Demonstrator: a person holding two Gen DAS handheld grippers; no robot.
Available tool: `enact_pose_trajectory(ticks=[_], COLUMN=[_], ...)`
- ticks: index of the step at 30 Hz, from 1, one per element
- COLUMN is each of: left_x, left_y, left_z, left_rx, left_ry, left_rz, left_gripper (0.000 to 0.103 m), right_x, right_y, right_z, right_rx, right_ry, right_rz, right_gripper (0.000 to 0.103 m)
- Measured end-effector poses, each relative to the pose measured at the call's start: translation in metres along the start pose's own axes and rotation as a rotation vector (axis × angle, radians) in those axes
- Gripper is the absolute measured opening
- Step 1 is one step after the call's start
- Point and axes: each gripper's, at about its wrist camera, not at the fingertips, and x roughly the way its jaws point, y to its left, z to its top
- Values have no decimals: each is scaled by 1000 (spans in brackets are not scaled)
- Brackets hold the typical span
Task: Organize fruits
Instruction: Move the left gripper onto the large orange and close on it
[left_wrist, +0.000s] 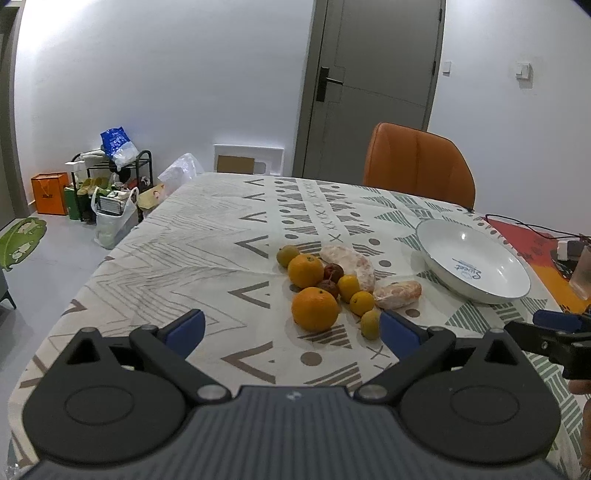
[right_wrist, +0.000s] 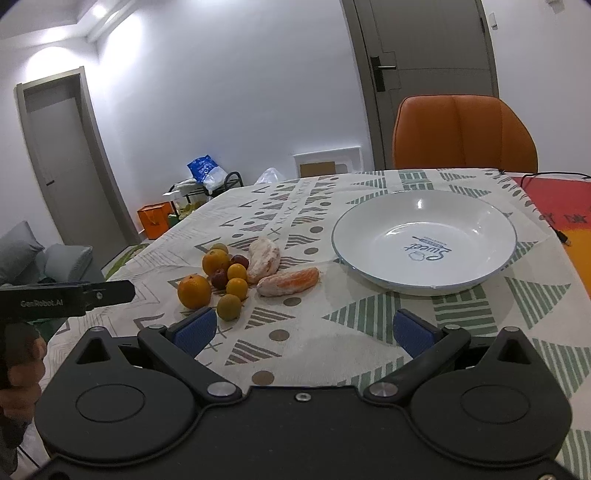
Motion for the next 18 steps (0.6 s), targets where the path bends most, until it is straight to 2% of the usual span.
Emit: enact_pose_trajectory(ticks=[9,13,18], left_x=[18,28,40], left_y=[-8,-10,-12], left_z=[1,2,2], left_rx=[5,3,-3], left_ry=[9,27,54], left_rz=[-35,-53,-74], left_gripper=[95,85,72], right_x=[11,17,28], right_y=[-2,-3,-8], right_z=[0,1,3], right_rx=[-29,-35,-19], right_ry=[2,6,28], right_rz=[37,53,73], right_gripper=[102,98,87])
